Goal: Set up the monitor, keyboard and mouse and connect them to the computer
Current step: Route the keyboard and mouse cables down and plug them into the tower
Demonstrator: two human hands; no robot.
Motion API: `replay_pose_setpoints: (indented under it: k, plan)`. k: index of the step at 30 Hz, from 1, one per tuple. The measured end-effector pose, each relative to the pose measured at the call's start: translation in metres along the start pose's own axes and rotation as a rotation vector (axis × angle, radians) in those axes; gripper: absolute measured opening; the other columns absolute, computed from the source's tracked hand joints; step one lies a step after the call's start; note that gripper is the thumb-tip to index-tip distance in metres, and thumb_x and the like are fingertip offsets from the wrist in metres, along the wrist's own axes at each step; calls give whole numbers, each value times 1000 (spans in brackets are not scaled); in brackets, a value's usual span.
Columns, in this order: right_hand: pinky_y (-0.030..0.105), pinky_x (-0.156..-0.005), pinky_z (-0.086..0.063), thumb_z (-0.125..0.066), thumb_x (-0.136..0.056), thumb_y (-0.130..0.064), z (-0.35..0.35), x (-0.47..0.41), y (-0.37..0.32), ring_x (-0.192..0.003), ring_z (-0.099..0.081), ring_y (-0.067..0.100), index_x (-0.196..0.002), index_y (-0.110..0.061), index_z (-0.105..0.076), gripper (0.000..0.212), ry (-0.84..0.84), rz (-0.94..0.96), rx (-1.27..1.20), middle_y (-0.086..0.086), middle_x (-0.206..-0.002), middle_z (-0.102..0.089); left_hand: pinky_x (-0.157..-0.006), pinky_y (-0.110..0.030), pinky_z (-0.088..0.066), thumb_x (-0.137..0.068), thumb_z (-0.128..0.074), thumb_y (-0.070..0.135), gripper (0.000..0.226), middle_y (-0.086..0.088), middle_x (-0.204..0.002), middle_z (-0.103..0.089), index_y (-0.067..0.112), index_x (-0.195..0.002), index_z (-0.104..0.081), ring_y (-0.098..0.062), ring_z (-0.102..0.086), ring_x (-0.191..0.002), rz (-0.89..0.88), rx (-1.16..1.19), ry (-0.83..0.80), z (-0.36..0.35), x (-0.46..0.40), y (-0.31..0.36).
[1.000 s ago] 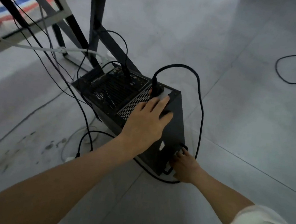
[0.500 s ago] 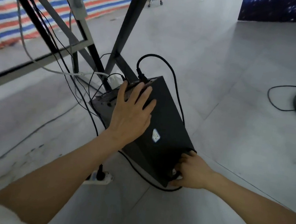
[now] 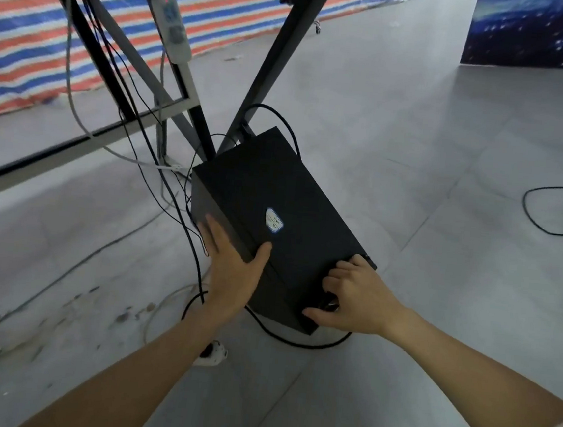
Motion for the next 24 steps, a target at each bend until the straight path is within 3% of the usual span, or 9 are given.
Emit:
replay_pose_setpoints:
  k: [1,3,5,10,12,15,17,20,24]
  plan:
    - [26,-64,-26,-47,-76,-65,0,-5,-1,-53,-28,6,-50,-20,-53,53,12,-5,-13,-10,-46,-44,-116,-40,-18,-76,-68,52,110,-3,-158,-4,27,-149,10,-18,-12,-144,118,140,-26,-5,-2,-11]
    - [27,-64,-31,-43,-82,-62,-1,-19,-3,-51,-33,6,-49,-21,-55,54,41,-36,-56,-11,-45,-46,-108,-49,-36,-75,-64,60,108,0,-154,-24,35,-147,12,-23,-36,-135,226,205,-106,-15,0,-22]
    - [29,-61,-34,-39,-87,-56,0,-33,-5,-49,-35,7,-46,-21,-54,56,77,-99,-103,-12,-44,-41,-101,-52,-42,-79,-60,60,99,2,-152,-29,46,-144,15,-25,-45,-129,256,220,-170,-24,1,-26]
    - [28,-65,-27,-36,-88,-44,-2,-71,-16,-47,-26,6,-44,-25,-40,48,136,-160,-140,-14,-43,-32,-100,-56,-42,-89,-55,46,79,0,-150,-34,45,-146,1,-25,-44,-129,259,360,-94,-12,-24,-23]
    - [27,-66,-27,-36,-87,-42,-5,-85,-20,-47,-28,6,-43,-23,-42,49,164,-190,-147,-14,-43,-32,-100,-55,-42,-91,-54,44,74,0,-148,-37,43,-146,-5,-24,-45,-128,224,358,-64,-5,-34,-21]
    - [28,-64,-35,-38,-86,-37,-6,-101,-22,-45,-34,6,-41,-20,-49,50,218,-229,-152,-13,-41,-34,-94,-56,-46,-83,-53,60,70,0,-142,-45,51,-140,-14,-27,-51,-121,249,286,-39,1,-45,-26]
    - [25,-63,-33,-41,-85,-34,-5,-111,-21,-44,-33,6,-39,-20,-49,49,278,-236,-136,-11,-38,-39,-89,-57,-49,-74,-52,69,73,-1,-138,-50,55,-137,-17,-29,-55,-116,280,251,-20,3,-49,-31]
    - [23,-63,-21,-42,-82,-31,-3,-121,-23,-43,-28,6,-36,-19,-45,47,352,-234,-122,-9,-35,-41,-88,-53,-52,-89,-50,50,63,-2,-133,-53,45,-143,-17,-28,-58,-112,250,243,21,6,-53,-28]
    - [25,-61,-30,-42,-81,-29,-1,-126,-17,-41,-29,8,-35,-17,-45,48,372,-206,-117,-6,-35,-42,-97,-51,-47,-91,-48,47,65,-3,-142,-46,44,-146,-12,-27,-52,-121,284,262,-20,-1,-53,-32]
Point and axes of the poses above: each hand's wrist, its own x-axis away from the middle knuckle, its own z-axis out of the back of the hand, y = z × x, the point moved 6 cm from there along -x, towards the middle knuckle
